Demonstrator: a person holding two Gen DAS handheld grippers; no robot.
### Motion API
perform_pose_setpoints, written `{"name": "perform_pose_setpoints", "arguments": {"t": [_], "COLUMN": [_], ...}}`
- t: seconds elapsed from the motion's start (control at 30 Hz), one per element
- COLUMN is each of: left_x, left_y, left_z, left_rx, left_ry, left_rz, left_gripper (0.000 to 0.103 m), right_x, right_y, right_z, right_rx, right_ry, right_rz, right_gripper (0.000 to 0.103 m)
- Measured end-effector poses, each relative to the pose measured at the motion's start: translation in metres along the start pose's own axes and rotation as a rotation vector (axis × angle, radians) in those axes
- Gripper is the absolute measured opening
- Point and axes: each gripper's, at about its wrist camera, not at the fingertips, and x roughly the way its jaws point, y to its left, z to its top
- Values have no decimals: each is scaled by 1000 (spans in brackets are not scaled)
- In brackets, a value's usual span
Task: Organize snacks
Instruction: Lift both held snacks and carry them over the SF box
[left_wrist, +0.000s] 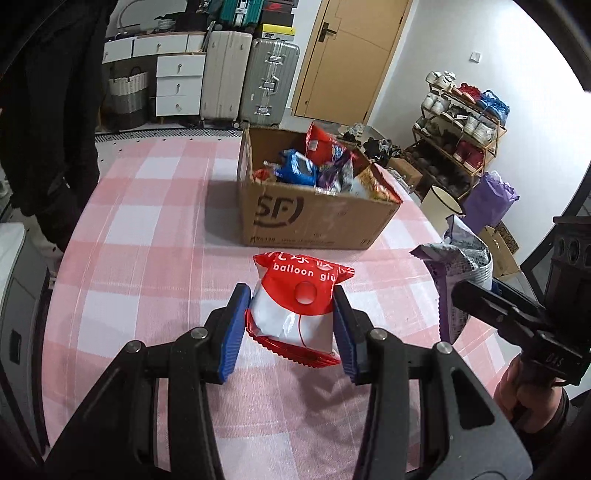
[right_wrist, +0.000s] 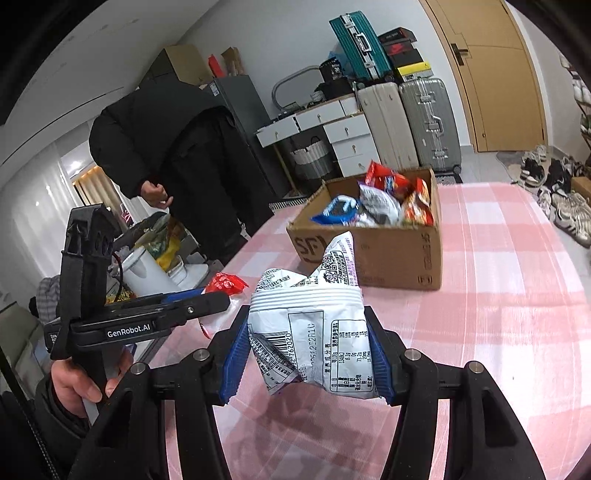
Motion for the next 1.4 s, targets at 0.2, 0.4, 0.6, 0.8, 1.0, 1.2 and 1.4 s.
{"name": "perform_pose_setpoints", "arguments": {"t": [0.2, 0.4, 0.6, 0.8, 1.0, 1.2, 1.4], "left_x": [-3, -1, 15, 40, 64, 97, 129], "left_y": [4, 4, -4, -11, -13, -20, -19], "left_z": [31, 71, 114, 151, 190, 202, 206], "left_rx": [-18, -8, 12, 22, 25, 38, 36], "left_ry": [-10, -27, -36, -29, -41, -22, -3], "left_rz": [-17, -14, -4, -14, -3, -19, -29], "left_gripper": [41, 41, 41, 41, 41, 41, 41], "right_x": [-4, -2, 10, 26, 46, 72, 93], "right_y": [4, 0, -12, -21, -31, -49, -64], "right_z": [28, 65, 109, 147, 179, 187, 183], "right_rx": [-34, -63, -65, -88, -101, -56, -47], "right_ry": [-31, -51, -68, -73, -79, -59, -35], "right_rz": [3, 20, 12, -16, -26, -32, -47], "right_gripper": [57, 57, 57, 57, 57, 57, 57]}}
